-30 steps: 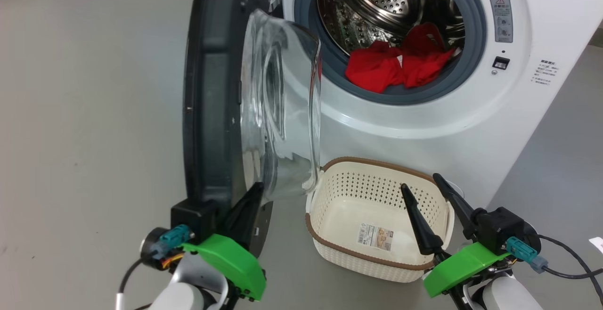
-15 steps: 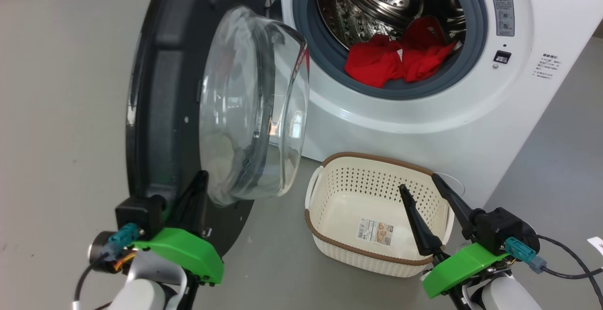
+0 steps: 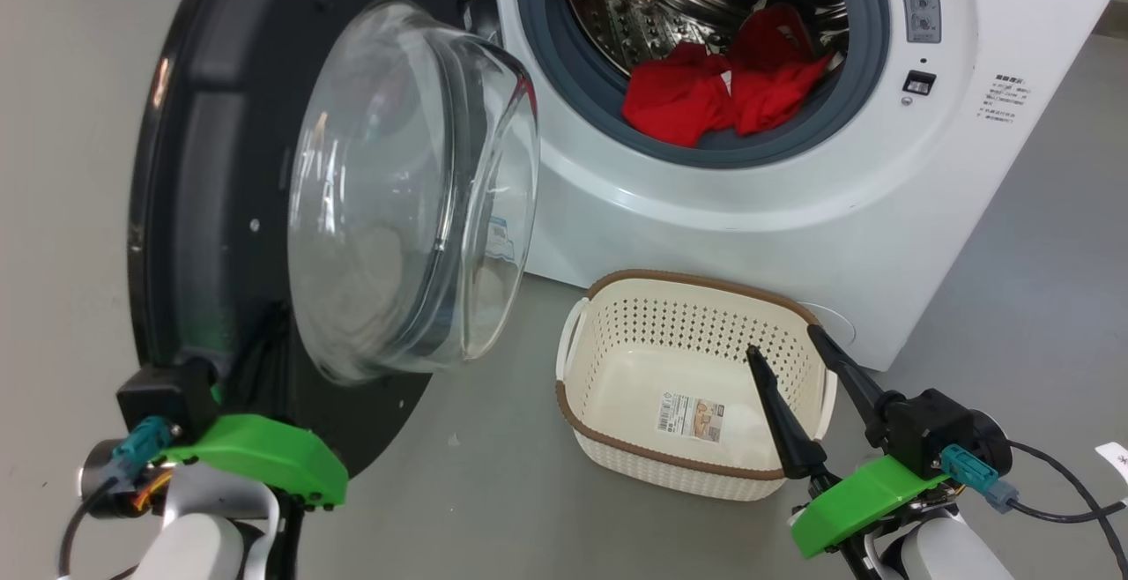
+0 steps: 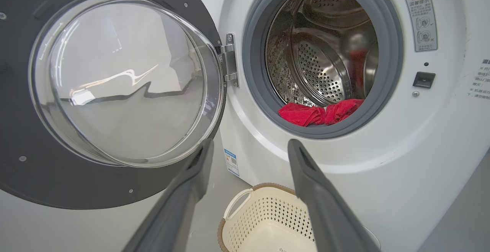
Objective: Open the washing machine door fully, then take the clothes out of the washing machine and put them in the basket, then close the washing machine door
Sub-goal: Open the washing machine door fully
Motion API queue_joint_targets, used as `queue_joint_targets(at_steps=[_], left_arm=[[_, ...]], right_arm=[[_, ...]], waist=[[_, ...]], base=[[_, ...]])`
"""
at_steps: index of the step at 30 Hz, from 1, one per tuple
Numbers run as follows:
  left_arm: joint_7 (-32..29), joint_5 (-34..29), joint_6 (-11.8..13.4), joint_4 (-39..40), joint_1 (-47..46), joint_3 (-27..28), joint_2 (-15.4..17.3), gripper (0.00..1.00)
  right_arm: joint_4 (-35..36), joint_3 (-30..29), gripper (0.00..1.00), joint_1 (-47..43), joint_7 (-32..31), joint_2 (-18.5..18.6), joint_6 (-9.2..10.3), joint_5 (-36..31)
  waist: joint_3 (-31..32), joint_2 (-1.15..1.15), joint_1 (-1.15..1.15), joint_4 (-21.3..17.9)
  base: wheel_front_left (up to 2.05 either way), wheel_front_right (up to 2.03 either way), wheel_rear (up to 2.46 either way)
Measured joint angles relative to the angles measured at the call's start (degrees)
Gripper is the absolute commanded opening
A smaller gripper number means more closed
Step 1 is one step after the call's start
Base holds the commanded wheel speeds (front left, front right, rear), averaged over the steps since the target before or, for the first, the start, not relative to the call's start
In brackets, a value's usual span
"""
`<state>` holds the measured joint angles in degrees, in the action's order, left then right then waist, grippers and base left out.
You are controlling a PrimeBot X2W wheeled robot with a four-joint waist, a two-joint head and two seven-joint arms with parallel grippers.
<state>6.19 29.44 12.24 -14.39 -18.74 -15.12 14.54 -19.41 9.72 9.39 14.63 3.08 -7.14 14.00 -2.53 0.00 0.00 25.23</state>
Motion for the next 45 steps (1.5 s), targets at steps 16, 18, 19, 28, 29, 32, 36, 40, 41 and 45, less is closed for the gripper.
queue_joint_targets(at_steps=[16,18,19,28,29,32,36,40,41,45], left_arm=[[5.83,-0.10,2.53,-6.46,-1.37,3.80,0.99,0.00],[6.36,-0.01,2.53,-7.23,-1.51,4.48,1.00,0.00],[6.72,0.12,2.52,-7.69,-1.53,4.82,0.99,0.00],[7.87,1.67,1.88,-11.26,-2.47,9.17,0.89,0.00],[8.03,2.01,1.74,-11.71,-2.58,9.70,0.92,0.00],[8.11,2.34,1.24,-12.96,-2.88,11.00,0.97,0.00],[8.11,2.31,0.75,-14.44,-3.57,12.02,1.03,0.00],[8.11,2.02,0.24,-15.50,-3.94,13.93,1.08,0.00],[8.11,1.75,0.16,-15.74,-3.96,14.39,1.09,0.00],[8.11,0.79,-0.97,-17.39,-4.89,16.91,1.04,0.00]], right_arm=[[-0.03,-0.57,1.00,0.03,-0.01,0.01,0.00,-1.77],[0.08,-0.60,1.00,0.03,-0.09,0.01,0.00,-2.14],[0.19,-0.60,1.00,0.03,-0.22,0.01,0.00,-2.24],[1.27,-0.65,1.00,0.03,-1.37,0.01,0.00,-3.53],[1.36,-0.64,1.00,0.03,-1.58,0.02,0.00,-3.54],[1.66,-0.60,1.00,0.03,-1.63,0.01,0.00,-3.59],[1.93,-0.44,1.00,0.02,-2.08,0.02,0.00,-3.63],[2.27,0.04,1.00,0.02,-2.44,0.02,0.00,-3.63],[2.38,0.09,1.00,0.01,-2.54,0.02,0.00,-3.65],[2.93,0.12,1.00,0.01,-3.03,0.02,0.00,-4.01]], waist=[[-1.82,0.00,0.00,-0.32],[-1.90,0.00,0.00,-0.37],[-1.91,0.00,0.00,-0.40],[-1.99,0.00,0.00,-0.75],[-1.98,0.00,0.00,-0.79],[-1.91,0.00,0.00,-0.95],[-1.81,0.00,0.00,-1.15],[-1.71,0.00,0.00,-1.57],[-1.72,0.00,0.00,-1.70],[-1.94,0.00,0.00,-2.27]], base=[[0.00,0.00,0.00],[0.00,0.00,0.00],[0.00,0.00,0.00],[0.00,0.00,0.00],[0.00,0.00,0.00],[0.00,0.00,0.00],[0.00,0.00,0.00],[0.00,0.00,0.00],[0.00,0.00,0.00],[0.00,0.00,0.00]])
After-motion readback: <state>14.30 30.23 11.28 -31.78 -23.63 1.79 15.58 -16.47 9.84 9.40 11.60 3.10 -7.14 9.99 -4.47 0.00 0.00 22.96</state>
